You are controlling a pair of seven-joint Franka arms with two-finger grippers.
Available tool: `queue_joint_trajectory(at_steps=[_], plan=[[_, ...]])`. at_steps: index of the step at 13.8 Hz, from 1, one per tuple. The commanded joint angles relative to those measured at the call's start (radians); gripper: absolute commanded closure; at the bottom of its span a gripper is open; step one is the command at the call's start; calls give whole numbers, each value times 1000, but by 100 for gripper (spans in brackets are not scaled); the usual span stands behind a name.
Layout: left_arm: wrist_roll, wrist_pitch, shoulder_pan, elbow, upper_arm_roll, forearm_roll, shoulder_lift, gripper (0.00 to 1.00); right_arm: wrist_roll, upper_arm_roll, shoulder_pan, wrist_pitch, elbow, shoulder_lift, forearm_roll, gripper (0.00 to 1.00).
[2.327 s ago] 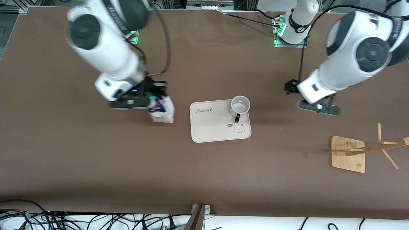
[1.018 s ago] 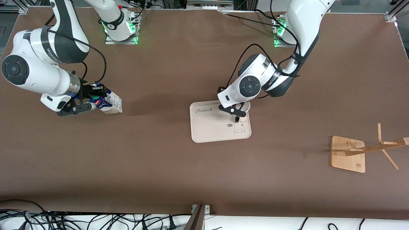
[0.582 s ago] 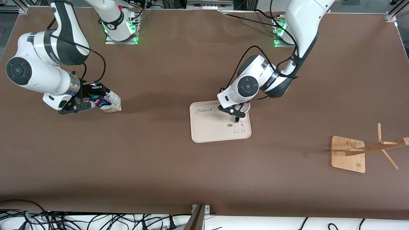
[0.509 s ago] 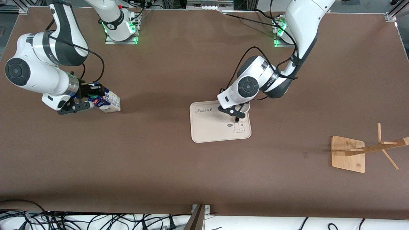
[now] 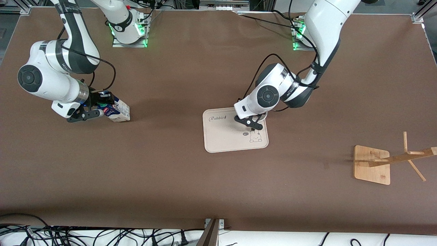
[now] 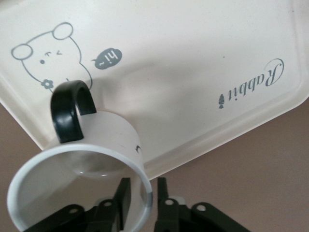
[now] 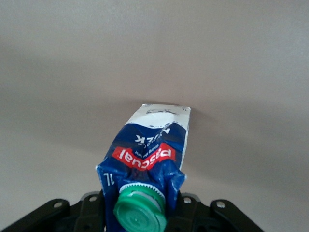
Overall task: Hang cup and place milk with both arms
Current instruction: 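Lift the white mug with the left gripper toward the wooden stand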
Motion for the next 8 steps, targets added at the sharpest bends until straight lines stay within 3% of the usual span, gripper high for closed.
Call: queue_joint_trajectory(at_steps=[1,3,5,6,8], plan=[[20,-12,10,18,4,15,-7,100,-31,11,-11,28,-20,-1,-3,56],[23,-108,15,93,45,15,-24,100,-34,11,-11,30,-18,5,-3,54],[26,-278,19,239,96,16,-25,100,-29,11,-11,25,-12,3,-3,5],[31,-358,24,314,130,16,-25,100,-26,9,-11,21,-9,2,-3,0],[63,-473,85,421,150,18,-25,100,-15,11,-11,16,2,-3,-2,0]])
